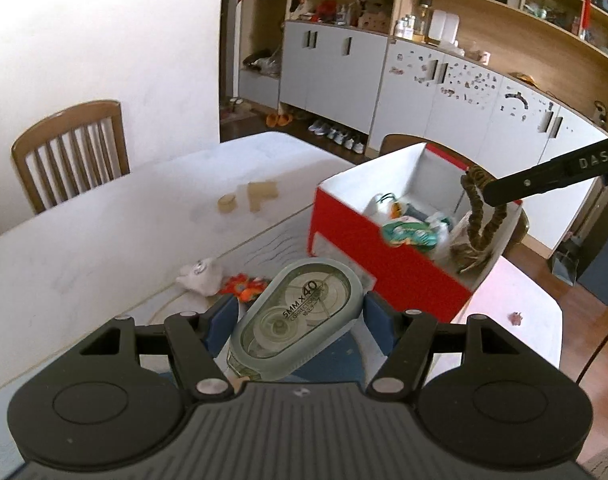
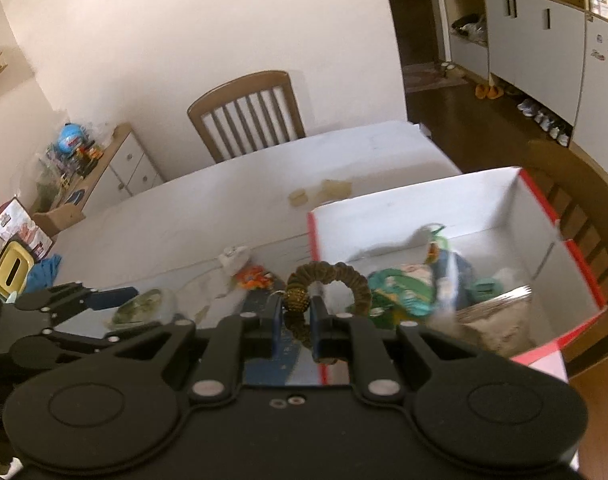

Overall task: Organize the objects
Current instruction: 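Carry tape dispenser and rope toy into the red box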

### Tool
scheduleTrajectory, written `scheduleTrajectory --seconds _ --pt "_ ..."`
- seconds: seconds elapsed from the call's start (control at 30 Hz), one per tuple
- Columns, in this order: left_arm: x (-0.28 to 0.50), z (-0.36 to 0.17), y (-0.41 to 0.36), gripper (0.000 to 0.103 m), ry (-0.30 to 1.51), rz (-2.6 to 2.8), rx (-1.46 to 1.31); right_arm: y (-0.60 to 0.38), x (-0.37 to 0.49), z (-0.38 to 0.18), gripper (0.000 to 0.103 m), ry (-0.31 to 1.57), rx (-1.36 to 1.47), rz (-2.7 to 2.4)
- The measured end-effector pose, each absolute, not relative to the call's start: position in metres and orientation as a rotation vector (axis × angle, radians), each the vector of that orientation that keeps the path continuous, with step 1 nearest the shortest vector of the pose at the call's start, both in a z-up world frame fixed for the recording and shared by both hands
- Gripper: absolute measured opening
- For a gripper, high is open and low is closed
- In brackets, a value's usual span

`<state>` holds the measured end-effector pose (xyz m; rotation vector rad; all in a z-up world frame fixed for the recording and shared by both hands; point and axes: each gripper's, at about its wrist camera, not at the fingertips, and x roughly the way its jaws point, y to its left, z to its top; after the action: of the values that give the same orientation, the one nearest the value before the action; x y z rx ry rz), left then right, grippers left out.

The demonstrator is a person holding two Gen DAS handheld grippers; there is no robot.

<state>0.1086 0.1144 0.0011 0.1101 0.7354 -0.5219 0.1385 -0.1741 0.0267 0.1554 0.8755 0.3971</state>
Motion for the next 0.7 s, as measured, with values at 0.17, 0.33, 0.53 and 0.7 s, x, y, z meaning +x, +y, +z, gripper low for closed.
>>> scheduleTrajectory --seconds 0.17,0.33,0.53,0.7 --pt "0.109 0.009 0.080 0.068 0.733 -0.513 0.126 -0.208 0.146 0.024 0.012 0.865 0.171 0.409" --pt "0.111 0.009 0.041 0.068 0.747 -0.511 0.131 -0.241 0.158 0.023 0.012 0.867 0.174 0.424" --pt "0.118 0.006 -0.009 0.068 0.757 -0.522 0.139 -0.276 0.178 0.020 0.012 0.872 0.174 0.436" --pt "0.128 0.001 -0.048 0.068 0.770 -0.522 0.150 -0.297 0.196 0.015 0.012 0.881 0.147 0.454"
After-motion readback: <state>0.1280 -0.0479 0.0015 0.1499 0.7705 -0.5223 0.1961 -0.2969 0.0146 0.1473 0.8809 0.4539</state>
